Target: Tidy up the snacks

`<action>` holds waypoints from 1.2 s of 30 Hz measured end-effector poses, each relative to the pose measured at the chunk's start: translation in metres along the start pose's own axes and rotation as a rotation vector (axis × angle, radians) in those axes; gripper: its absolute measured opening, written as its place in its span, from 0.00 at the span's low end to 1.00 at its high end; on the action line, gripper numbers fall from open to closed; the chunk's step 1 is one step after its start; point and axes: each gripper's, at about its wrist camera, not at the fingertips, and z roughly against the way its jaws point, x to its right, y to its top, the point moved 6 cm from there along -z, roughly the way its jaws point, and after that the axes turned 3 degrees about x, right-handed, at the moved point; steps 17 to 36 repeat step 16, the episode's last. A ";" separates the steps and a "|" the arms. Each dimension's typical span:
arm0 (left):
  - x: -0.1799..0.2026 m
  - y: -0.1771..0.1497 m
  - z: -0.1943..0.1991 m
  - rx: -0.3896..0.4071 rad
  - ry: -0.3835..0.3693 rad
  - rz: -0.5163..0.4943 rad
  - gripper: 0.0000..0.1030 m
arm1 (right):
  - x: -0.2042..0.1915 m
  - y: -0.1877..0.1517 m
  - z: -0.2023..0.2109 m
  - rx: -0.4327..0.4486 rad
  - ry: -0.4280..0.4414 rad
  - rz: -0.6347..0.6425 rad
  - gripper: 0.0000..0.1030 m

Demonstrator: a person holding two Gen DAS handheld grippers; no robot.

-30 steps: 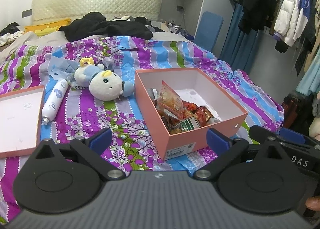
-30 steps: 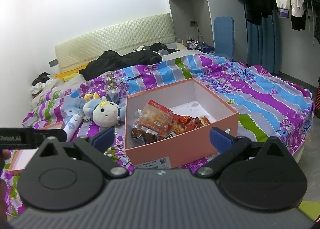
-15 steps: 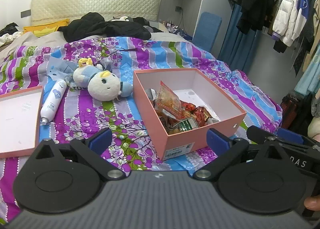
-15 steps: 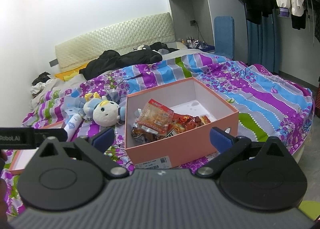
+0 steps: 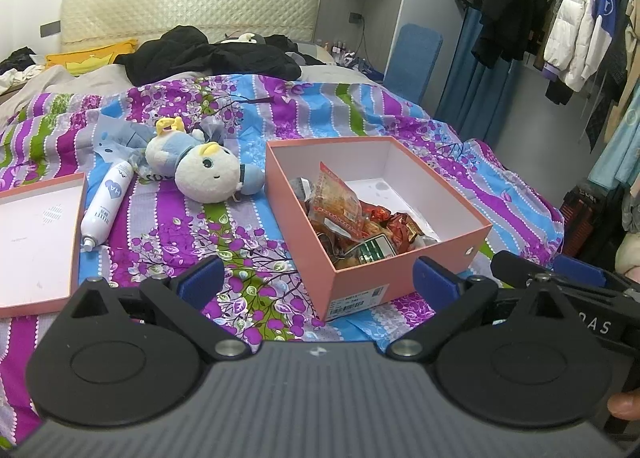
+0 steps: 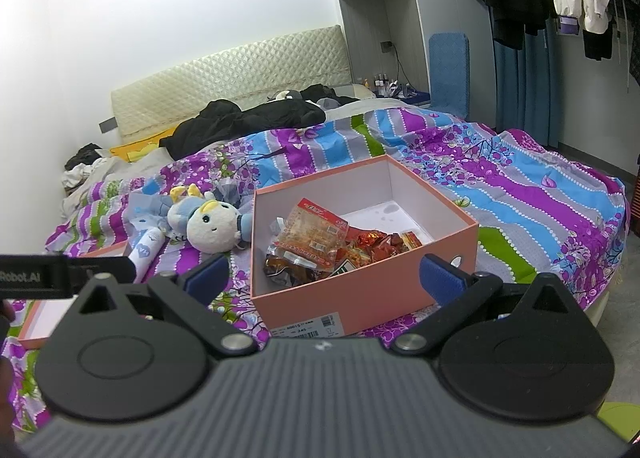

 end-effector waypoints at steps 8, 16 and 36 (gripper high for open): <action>0.000 0.000 0.000 -0.001 0.001 0.000 0.99 | 0.000 0.000 0.000 -0.001 0.000 0.000 1.00; 0.002 0.002 0.001 -0.001 -0.002 0.000 0.99 | 0.000 0.000 0.000 0.000 0.000 -0.001 1.00; 0.002 0.002 0.001 -0.001 -0.002 0.000 0.99 | 0.000 0.000 0.000 0.000 0.000 -0.001 1.00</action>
